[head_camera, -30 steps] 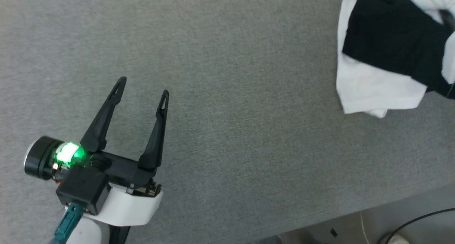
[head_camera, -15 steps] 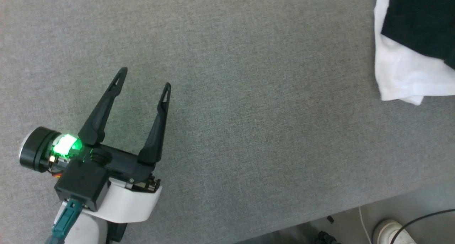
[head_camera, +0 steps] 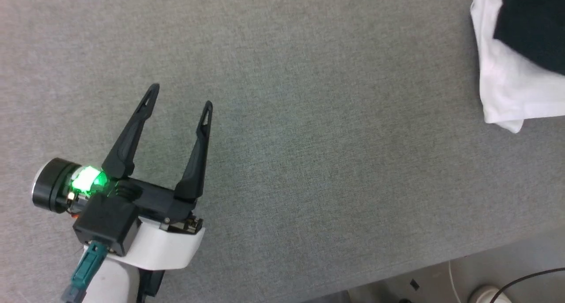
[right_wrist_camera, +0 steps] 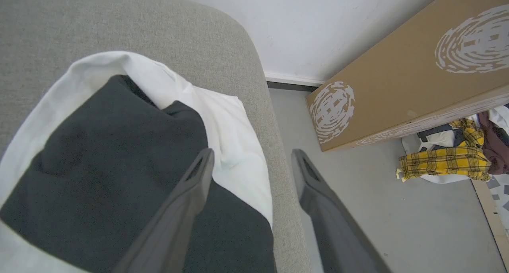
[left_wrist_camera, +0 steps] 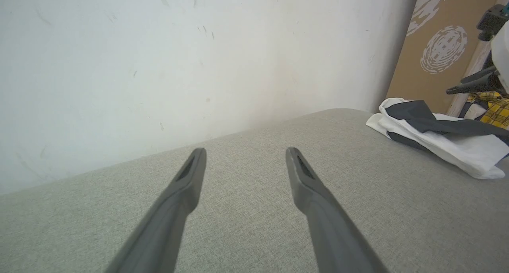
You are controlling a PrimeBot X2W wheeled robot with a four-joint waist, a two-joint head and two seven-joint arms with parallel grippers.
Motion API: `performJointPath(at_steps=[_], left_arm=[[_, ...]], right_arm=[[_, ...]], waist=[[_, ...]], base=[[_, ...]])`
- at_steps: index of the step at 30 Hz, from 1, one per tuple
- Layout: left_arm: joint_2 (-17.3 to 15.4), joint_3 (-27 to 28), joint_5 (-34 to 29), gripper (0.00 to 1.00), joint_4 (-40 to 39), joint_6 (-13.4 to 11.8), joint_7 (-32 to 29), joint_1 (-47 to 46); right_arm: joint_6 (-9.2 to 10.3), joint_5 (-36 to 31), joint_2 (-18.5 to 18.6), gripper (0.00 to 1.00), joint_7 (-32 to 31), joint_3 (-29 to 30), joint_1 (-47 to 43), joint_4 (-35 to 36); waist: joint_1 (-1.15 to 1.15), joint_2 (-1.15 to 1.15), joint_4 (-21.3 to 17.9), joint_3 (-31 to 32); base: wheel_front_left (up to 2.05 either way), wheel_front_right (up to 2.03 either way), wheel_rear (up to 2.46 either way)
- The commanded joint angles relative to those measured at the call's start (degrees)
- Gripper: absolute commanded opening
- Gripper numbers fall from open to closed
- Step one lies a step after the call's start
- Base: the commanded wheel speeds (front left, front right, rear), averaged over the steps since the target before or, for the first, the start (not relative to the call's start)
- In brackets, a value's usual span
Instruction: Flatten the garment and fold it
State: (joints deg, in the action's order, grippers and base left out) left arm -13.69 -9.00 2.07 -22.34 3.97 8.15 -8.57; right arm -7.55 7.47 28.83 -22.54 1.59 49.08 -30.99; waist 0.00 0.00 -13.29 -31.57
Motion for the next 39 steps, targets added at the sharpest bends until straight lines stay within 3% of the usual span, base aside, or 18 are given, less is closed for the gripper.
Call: performJointPath(at_steps=[1,7,13,18,26,39], left_arm=[[0.4,0.3,0.4,1.00,0.8,-0.7,0.7,0.1],[2.0,2.0,0.9,1.00,3.4,-3.8,3.0,1.8],[3.2,3.4,2.0,1.00,5.8,-5.8,5.0,3.9],[3.8,3.7,2.6,1.00,7.5,-6.4,5.7,5.8],[5.5,3.7,4.4,1.00,11.9,-7.4,6.6,11.5],[6.3,4.4,3.1,1.00,14.0,-8.9,6.8,17.0]], right_arm=[[0.06,0.0,-0.5,1.00,1.0,1.3,0.2,-0.1],[0.06,1.0,-3.6,1.00,6.8,6.0,-2.7,2.2],[0.06,3.2,-8.6,1.00,11.8,7.2,-9.6,7.8],[0.06,4.8,-12.1,1.00,13.8,6.9,-16.5,13.4],[0.06,4.8,-20.3,1.00,18.3,8.9,-34.9,24.3],[0.06,0.3,-25.7,1.00,23.8,6.3,-50.1,29.3]], waist=[[0.00,0.00,0.5,2.5],[0.00,0.00,1.7,7.4],[0.00,0.00,2.8,11.9],[0.00,0.00,3.9,15.7],[0.00,0.00,7.3,24.1],[0.00,0.00,10.4,32.2]], base=[[0.00,0.00,0.00],[0.00,0.00,0.00],[0.00,0.00,0.00],[0.00,0.00,0.00],[0.00,0.00,0.00],[0.00,0.00,0.00]])
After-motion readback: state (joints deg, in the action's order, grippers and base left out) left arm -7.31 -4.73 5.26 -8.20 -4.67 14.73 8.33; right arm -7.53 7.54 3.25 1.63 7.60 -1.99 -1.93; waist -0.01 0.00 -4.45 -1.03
